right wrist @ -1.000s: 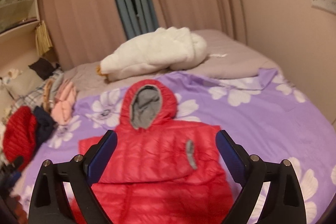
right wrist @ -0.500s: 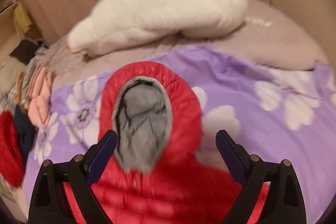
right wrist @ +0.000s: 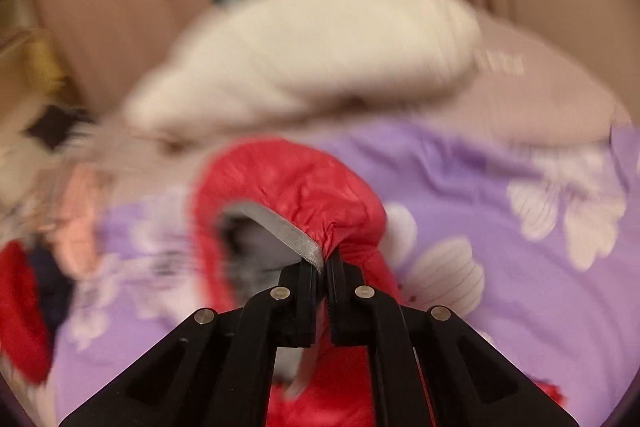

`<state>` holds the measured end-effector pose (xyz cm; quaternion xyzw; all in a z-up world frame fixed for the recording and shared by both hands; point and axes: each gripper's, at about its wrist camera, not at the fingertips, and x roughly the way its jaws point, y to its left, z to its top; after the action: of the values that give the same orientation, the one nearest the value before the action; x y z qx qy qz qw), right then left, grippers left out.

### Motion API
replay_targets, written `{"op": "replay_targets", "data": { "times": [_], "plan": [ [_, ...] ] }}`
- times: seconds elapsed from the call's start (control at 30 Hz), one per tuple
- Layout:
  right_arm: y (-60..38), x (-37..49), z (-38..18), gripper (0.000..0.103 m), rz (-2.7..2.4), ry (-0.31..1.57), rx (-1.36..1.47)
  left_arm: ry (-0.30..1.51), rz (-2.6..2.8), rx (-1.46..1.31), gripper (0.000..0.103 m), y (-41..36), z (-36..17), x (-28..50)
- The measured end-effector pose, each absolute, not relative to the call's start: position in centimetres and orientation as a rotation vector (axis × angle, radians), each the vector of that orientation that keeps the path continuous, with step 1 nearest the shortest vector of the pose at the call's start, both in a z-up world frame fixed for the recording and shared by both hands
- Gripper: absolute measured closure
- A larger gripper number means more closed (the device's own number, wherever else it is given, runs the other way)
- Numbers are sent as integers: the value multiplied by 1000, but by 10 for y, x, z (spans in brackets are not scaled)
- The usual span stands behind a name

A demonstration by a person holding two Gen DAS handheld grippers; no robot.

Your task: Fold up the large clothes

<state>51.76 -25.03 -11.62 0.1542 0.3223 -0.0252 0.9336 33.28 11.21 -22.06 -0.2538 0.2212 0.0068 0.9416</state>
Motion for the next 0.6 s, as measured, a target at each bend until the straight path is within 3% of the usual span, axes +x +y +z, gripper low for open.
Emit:
{"op": "replay_targets", "data": {
  "times": [0.17,0.4,0.6],
  "plan": [
    [-200,381,-88,98,104,522,120,369,3,-523,1,114,-179,278],
    [-159,249,-173,98,159,598,-78,375,51,-397,1,109,-142,224],
    [-177,209,-203,98,157,713,38,415,54,-428,1,114,-147,203]
  ]
}}
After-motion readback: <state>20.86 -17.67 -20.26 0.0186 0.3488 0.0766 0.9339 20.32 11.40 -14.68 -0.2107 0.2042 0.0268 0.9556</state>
